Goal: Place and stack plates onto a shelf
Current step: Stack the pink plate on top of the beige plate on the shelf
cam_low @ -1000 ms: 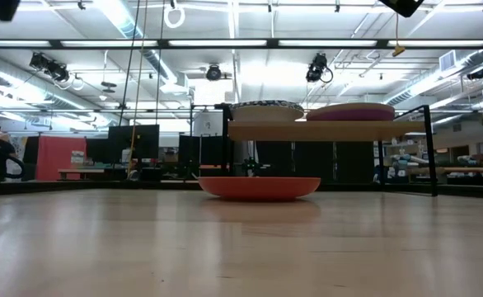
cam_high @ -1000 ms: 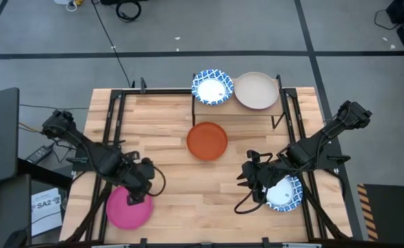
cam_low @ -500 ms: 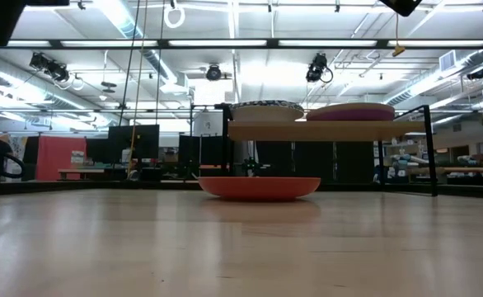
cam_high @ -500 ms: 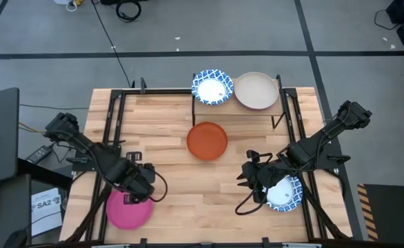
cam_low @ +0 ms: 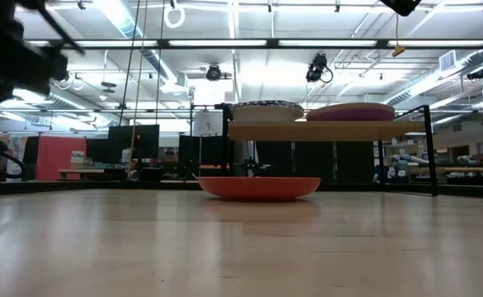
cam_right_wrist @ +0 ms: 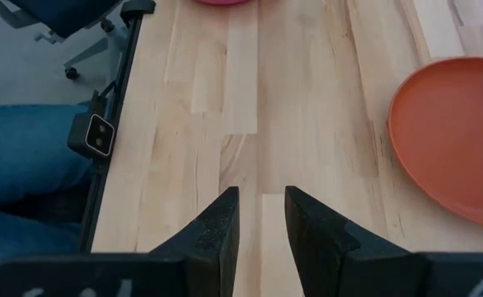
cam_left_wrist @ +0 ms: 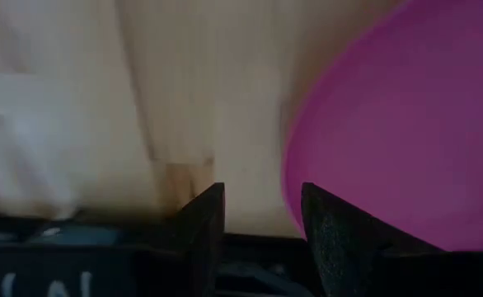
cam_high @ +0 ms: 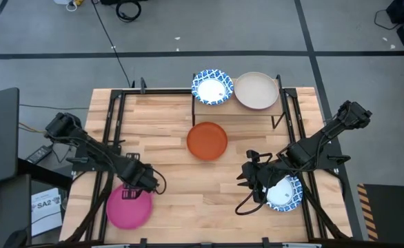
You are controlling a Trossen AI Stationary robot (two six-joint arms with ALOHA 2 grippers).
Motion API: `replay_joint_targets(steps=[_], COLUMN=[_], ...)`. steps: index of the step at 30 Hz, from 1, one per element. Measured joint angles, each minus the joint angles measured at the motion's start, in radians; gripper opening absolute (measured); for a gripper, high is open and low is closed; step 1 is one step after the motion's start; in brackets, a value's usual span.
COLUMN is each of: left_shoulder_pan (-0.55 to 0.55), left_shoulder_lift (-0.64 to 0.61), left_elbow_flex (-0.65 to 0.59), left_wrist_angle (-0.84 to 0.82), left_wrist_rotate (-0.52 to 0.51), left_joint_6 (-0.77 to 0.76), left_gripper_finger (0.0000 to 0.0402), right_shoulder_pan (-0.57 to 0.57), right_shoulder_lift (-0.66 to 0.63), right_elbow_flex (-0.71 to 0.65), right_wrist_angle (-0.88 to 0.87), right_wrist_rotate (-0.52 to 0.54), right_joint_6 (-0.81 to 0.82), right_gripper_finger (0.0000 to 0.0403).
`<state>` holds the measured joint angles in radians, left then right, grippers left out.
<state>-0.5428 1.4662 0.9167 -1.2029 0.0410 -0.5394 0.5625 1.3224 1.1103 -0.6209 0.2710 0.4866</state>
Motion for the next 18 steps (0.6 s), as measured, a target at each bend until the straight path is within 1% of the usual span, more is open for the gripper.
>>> replay_joint_targets(steps=[2, 6, 11, 14, 18], left_shoulder_pan=[0.017, 0.049, 0.071, 0.071, 0.071], left_shoulder_lift=[0.000, 0.000, -0.001, -0.001, -0.001], left_elbow_flex=[-0.046, -0.113, -0.162, -0.196, -0.238], left_wrist_angle=[0.048, 0.124, 0.214, 0.293, 0.350], left_wrist_rotate=[0.044, 0.098, 0.107, 0.122, 0.151], left_joint_6=[0.010, 0.022, 0.035, 0.035, 0.018], left_gripper_finger=[0.0167, 0.0167, 0.0167, 0.0167, 0.0167], right_shoulder_pan=[0.000, 0.000, 0.000, 0.000, 0.000], right_shoulder_lift=[0.000, 0.000, 0.000, 0.000, 0.000], right_elbow_flex=[0.000, 0.000, 0.000, 0.000, 0.000], right_wrist_angle=[0.000, 0.000, 0.000, 0.000, 0.000], right_wrist_rotate=[0.000, 0.000, 0.000, 0.000, 0.000], right_joint_6=[0.000, 0.000, 0.000, 0.000, 0.000], right_gripper_finger=[0.0105, 0.0105, 0.0105, 0.0105, 0.0105])
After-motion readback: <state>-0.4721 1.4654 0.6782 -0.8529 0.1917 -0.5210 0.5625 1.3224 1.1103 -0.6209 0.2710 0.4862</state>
